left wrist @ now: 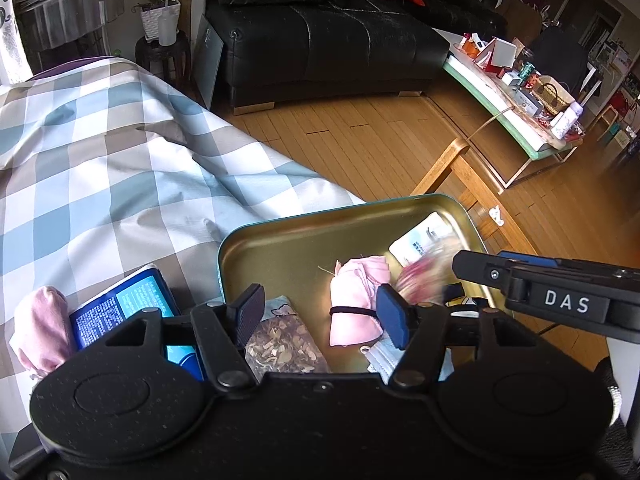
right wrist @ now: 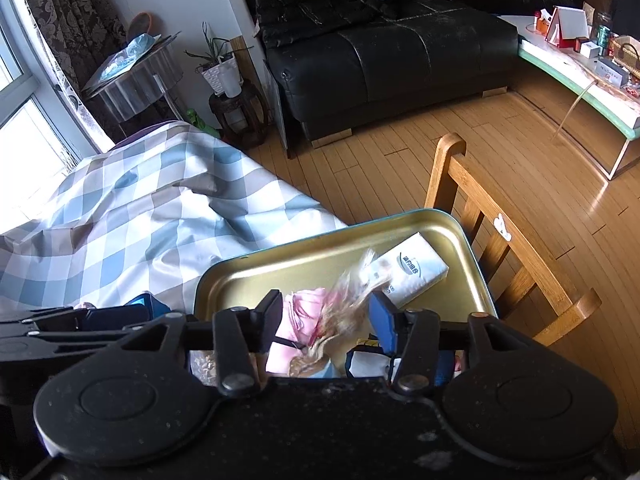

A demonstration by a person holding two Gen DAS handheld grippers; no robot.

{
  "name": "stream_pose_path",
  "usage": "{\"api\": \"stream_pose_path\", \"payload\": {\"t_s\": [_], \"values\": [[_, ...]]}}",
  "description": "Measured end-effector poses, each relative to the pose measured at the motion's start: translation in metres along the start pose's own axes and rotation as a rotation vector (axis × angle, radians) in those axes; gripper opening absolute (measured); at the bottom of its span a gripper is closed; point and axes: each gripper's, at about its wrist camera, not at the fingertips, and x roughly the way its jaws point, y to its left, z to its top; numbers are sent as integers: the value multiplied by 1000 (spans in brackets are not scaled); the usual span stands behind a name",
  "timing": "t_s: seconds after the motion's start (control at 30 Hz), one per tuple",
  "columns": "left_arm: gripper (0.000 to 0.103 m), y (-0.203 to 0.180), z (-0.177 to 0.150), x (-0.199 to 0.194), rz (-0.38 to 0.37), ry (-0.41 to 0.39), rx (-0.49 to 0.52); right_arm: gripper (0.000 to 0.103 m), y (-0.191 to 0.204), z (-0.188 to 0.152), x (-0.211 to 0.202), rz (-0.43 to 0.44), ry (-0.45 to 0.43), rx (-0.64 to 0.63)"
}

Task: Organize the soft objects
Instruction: 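Open both grippers over the tray to release the cloth and lace bag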

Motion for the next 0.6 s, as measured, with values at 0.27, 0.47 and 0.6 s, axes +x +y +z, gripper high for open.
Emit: {"api": "stream_pose_path", "payload": {"t_s": [0.27,0.47,0.6], "values": [[59,2,-2,4,8,17,-14,53,1,-2,4,-3,13,-4],[60,-1,-5,6,13,31,-8,57,-4,-1,9,-33,30,20],[61,-6,-8,5,8,38,1,58,-12,0,13,-46,50,64]]}}
